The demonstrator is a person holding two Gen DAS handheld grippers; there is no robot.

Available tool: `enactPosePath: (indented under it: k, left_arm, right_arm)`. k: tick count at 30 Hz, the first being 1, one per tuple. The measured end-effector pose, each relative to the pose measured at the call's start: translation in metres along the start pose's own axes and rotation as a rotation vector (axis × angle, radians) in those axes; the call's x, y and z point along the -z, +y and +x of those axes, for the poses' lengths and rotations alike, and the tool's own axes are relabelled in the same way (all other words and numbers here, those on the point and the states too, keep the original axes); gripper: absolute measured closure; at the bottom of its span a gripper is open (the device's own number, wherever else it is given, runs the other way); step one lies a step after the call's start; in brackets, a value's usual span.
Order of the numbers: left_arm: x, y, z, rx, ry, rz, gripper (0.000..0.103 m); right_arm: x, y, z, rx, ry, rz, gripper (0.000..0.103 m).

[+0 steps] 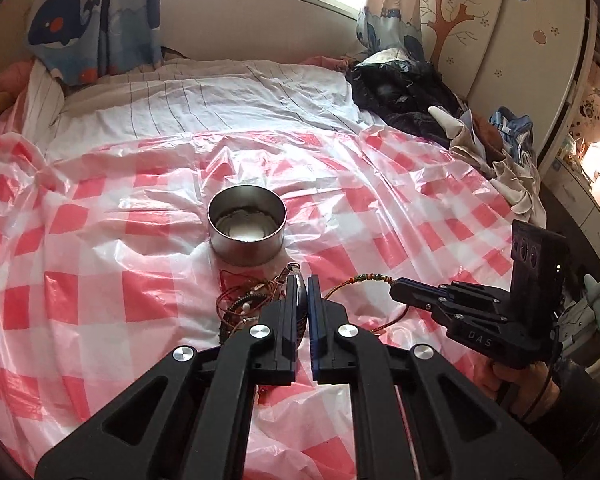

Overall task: Organize jewelry
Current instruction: 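Lower both held bracelets into the silver tin and open both grippers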

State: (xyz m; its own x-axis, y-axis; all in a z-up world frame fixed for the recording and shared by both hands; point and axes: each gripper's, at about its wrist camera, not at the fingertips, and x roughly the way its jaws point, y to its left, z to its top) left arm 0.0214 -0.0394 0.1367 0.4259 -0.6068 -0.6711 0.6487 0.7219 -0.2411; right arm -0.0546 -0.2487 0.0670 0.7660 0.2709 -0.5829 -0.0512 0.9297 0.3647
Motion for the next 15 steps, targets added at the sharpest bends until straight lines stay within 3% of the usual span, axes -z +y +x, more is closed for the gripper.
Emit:
enactPosePath:
  k: [8, 12, 13, 15]
  left_arm:
    - [-0.050, 0.019, 0.037, 0.023, -0.054, -0.055, 0.099]
    - [-0.075, 0.048, 0.088, 0.115, -0.058, -0.186, 0.098]
    - [-0.079, 0.056, 0.111, 0.087, -0.012, -0.208, 0.097]
    - [-0.081, 0.067, 0.148, -0.045, 0.090, -0.192, 0.097]
  right_arm:
    - [-0.054, 0.001, 0.022, -0.018, -0.065, -0.001, 0.097]
    - [-0.079, 0.000, 0.040, 0.017, -0.084, -0.011, 0.097]
    - [-0.084, -0.001, 0.044, 0.027, -0.085, -0.015, 0.097]
    - [-0.093, -0.002, 0.054, 0.043, -0.079, -0.020, 0.097]
